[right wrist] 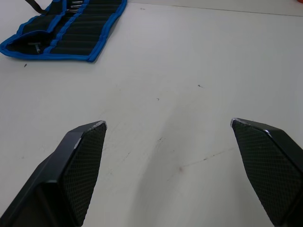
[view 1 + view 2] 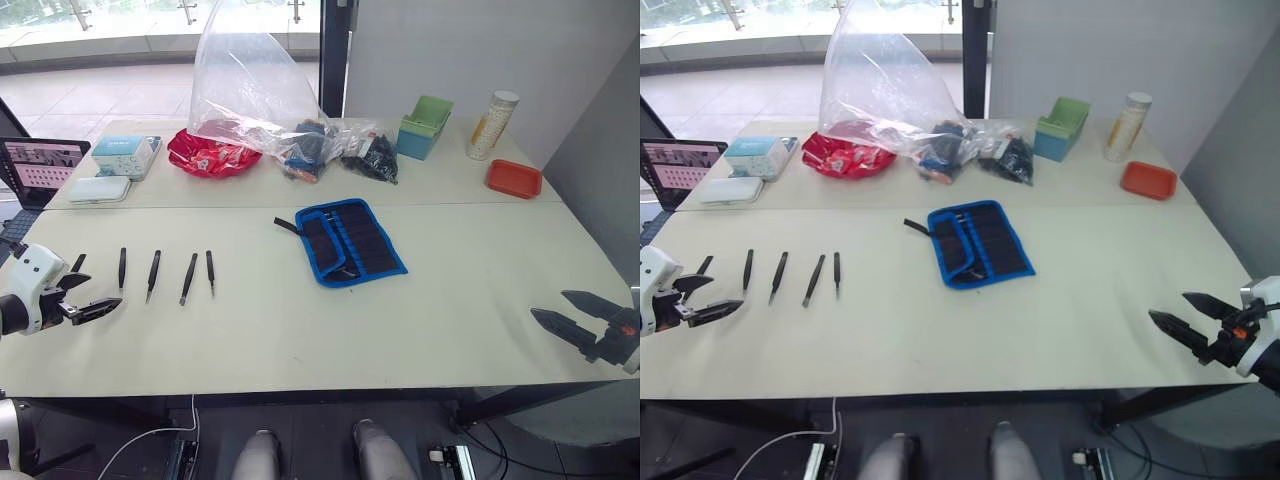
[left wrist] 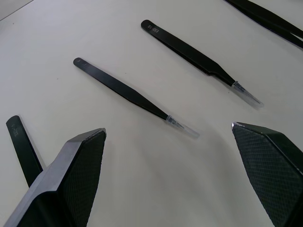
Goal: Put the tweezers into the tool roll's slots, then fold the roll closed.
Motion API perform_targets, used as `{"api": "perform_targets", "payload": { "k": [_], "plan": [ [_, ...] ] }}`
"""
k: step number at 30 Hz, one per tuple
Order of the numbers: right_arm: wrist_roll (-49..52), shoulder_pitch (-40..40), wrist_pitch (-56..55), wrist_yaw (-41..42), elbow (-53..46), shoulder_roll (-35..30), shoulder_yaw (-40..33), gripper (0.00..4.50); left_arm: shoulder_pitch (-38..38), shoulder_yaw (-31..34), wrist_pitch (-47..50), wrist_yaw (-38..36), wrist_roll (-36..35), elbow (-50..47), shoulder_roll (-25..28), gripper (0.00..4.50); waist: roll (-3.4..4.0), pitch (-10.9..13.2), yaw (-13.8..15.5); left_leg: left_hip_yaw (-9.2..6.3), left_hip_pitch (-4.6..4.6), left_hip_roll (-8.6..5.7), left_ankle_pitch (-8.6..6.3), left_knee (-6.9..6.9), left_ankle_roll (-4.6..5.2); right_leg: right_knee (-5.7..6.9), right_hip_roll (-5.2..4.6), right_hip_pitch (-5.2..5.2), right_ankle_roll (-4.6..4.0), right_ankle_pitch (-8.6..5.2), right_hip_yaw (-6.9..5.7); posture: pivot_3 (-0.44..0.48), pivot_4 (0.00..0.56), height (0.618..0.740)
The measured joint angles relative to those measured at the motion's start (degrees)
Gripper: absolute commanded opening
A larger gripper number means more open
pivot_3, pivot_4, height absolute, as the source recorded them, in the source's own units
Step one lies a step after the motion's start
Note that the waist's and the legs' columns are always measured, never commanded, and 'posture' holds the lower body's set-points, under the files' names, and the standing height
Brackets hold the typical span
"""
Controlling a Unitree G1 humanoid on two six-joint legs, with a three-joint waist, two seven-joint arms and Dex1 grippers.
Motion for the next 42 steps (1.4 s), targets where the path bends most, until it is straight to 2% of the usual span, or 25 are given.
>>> {"api": "perform_targets", "payload": {
  "k": [6, 10, 14, 15, 20, 23, 27, 30, 35, 42],
  "plan": [
    [0.18, -2.92, 1.67, -2.60, -0.82, 0.92, 1.28, 4.45, -0.58, 0.30, 0.46, -1.51, -1.42, -1.48, -0.23, 4.50, 0.00, 0.00, -0.03, 0.00, 0.01, 0.02, 0.00, 0.01, 0.00, 0.00, 0.02, 0.00, 0.00, 0.00, 0.00, 0.000, 0.150, 0.733],
    [2.41, -6.55, 5.87, -7.69, -7.35, 4.97, 4.73, 4.45, -1.87, 2.25, 5.52, -5.40, -5.77, -6.59, -2.35, 4.50, 0.00, 0.00, 0.00, 0.00, -0.01, 0.01, 0.00, 0.03, 0.00, 0.10, 0.02, 0.00, 0.00, 0.00, 0.00, 0.000, 0.150, 0.733],
    [4.55, -10.84, 10.55, -14.49, -17.21, 9.40, 10.23, 4.45, 1.63, 2.56, 14.57, -9.73, -11.97, -21.96, -5.45, 4.50, 0.00, 0.00, -0.17, -0.02, -0.04, 0.02, 0.00, 0.02, 0.00, 0.15, 0.03, 0.00, 0.01, 0.02, 0.03, 0.000, 0.150, 0.733],
    [4.49, -12.08, 11.22, -17.26, -19.87, 10.84, 11.61, 4.45, 3.97, 2.70, 17.95, -10.07, -14.27, -28.29, -6.40, 4.50, 0.00, 0.00, -0.24, -0.01, -0.04, 0.02, 0.00, 0.01, 0.00, 0.16, 0.03, 0.00, 0.02, 0.03, 0.03, 0.000, 0.150, 0.733],
    [1.05, -19.43, 18.11, -32.49, -26.38, 17.39, 19.80, 4.45, 10.68, 1.87, 29.46, -7.32, -21.43, -51.56, -11.12, 4.50, -0.05, -0.02, 0.01, -0.08, -0.08, 0.03, 0.00, 0.02, 0.00, 0.16, 0.06, -0.02, -0.01, 0.04, 0.01, 0.000, 0.150, 0.733],
    [1.33, -23.49, 23.61, -39.78, -27.55, 23.41, 23.69, 4.45, 11.68, 0.37, 31.86, -4.76, -22.78, -59.69, -13.32, 4.50, -0.05, -0.01, 0.01, -0.09, -0.07, 0.03, 0.01, 0.03, 0.01, 0.16, 0.07, -0.01, -0.03, 0.07, 0.02, 0.000, 0.150, 0.733],
    [1.37, -32.18, 29.99, -47.74, -21.71, 32.54, 26.29, 4.45, 12.40, -0.74, 32.40, -2.08, -22.65, -61.56, -15.25, 4.50, -0.05, -0.02, -0.64, -0.12, -0.01, 0.06, 0.01, 0.04, 0.02, 0.16, 0.12, 0.00, -0.09, 0.15, 0.00, 0.000, 0.150, 0.733],
    [-3.09, -33.64, 29.29, -51.81, -17.81, 36.35, 30.76, 4.45, 13.84, -1.47, 32.44, -0.93, -22.41, -61.96, -15.60, 4.50, -0.05, -0.02, -1.04, -0.18, -0.08, 0.05, 0.01, -0.01, 0.02, 0.13, 0.13, -0.02, -0.10, 0.14, -0.02, 0.000, 0.150, 0.733],
    [-7.77, -35.75, 27.20, -53.51, -12.38, 41.28, 36.16, 4.45, 15.24, -1.83, 31.89, -1.19, -22.60, -63.00, -15.94, 4.50, -0.05, -0.02, -1.48, -0.19, -0.18, 0.05, 0.01, -0.02, 0.02, 0.08, 0.12, -0.09, -0.10, 0.15, -0.04, 0.000, 0.150, 0.733],
    [-11.62, -37.93, 23.17, -53.09, -5.59, 44.36, 38.08, 4.45, 15.47, -2.10, 30.21, -1.33, -22.24, -62.25, -14.97, 4.50, -0.05, -0.02, -1.63, -0.22, -0.13, 0.07, 0.01, -0.03, 0.02, 0.09, 0.13, -0.07, -0.10, 0.14, -0.10, 0.000, 0.150, 0.733]
  ]
}}
